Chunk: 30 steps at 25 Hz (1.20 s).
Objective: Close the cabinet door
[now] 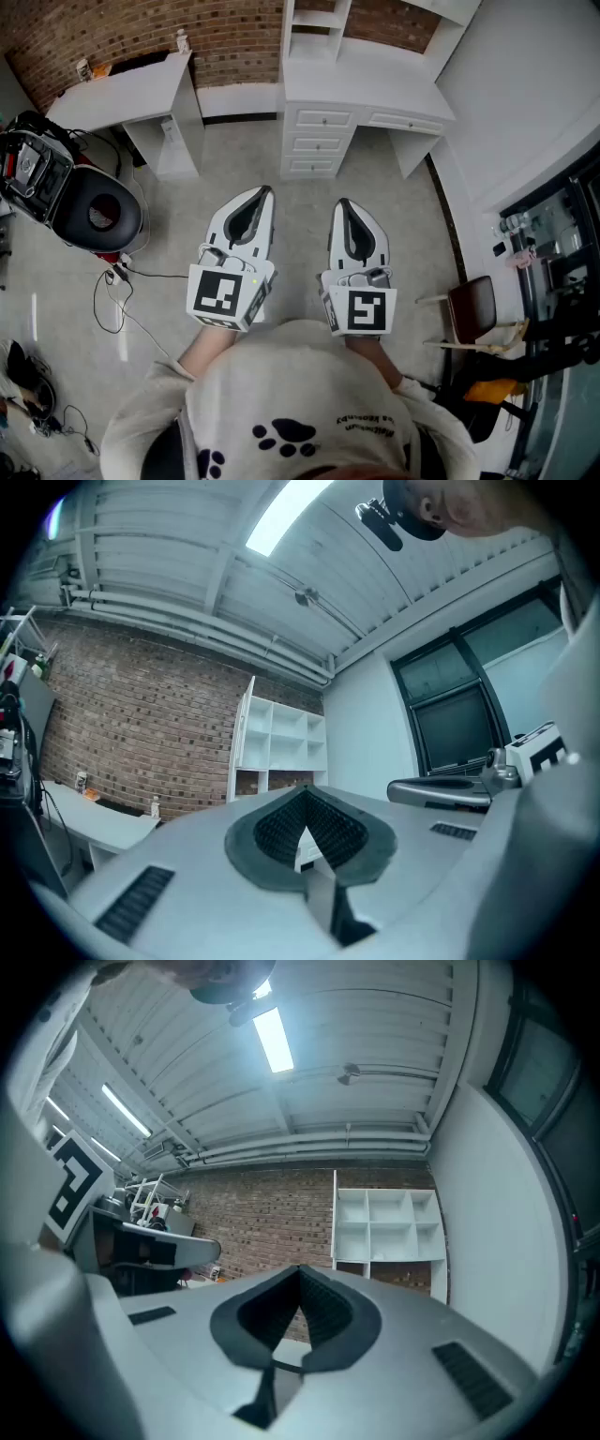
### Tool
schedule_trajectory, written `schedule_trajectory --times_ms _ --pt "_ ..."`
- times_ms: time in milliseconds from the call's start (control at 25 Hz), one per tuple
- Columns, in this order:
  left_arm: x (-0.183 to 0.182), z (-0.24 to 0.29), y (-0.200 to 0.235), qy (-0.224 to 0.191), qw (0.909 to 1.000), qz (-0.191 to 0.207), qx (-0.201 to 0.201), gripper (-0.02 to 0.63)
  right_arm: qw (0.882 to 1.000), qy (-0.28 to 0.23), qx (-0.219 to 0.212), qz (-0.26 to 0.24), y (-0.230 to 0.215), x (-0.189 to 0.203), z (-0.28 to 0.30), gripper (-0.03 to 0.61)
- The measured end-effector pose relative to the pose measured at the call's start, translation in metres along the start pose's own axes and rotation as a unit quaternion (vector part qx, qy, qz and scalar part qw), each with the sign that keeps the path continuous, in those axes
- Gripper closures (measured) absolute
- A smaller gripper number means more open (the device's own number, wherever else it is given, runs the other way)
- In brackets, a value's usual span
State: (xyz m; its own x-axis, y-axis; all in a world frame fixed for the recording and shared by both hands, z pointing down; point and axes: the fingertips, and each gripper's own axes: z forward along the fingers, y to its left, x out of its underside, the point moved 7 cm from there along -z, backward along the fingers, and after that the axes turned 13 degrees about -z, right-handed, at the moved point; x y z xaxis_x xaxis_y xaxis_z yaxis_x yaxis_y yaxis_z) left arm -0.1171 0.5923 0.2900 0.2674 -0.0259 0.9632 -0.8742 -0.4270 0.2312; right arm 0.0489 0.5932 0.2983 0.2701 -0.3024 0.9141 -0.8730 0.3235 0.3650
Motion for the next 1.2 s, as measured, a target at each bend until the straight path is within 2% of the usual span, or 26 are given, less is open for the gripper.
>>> schedule_trajectory --times_ms 280,520,720,1040,1200 --pt "0.016 0.005 -0.013 0.005 0.9998 -0.015 -0.01 0.604 1.0 0.004 -0.019 0.006 -0.007 0.011 -0.003 0.569" --pt "0.017 0.02 0.002 0.005 0.9995 -0.025 -0.017 0.604 1.0 -0.004 -0.016 0.02 -0.009 0.018 0.014 0.569" --pt "0.023 0.049 0.032 0.005 0.9994 -0.033 -0.009 0.604 1.0 0.002 -0.017 0.018 -0.008 0.029 0.05 0.569" --pt "0.012 0.122 0.101 0.008 0.9994 -0.031 0.01 0.604 0.999 0.002 -0.039 0.016 -0.006 0.046 0.152 0.569" --pt "0.007 0.156 0.137 0.017 0.9993 -0.027 0.021 0.604 0.999 0.008 -0.032 0.014 -0.001 0.051 0.196 0.569"
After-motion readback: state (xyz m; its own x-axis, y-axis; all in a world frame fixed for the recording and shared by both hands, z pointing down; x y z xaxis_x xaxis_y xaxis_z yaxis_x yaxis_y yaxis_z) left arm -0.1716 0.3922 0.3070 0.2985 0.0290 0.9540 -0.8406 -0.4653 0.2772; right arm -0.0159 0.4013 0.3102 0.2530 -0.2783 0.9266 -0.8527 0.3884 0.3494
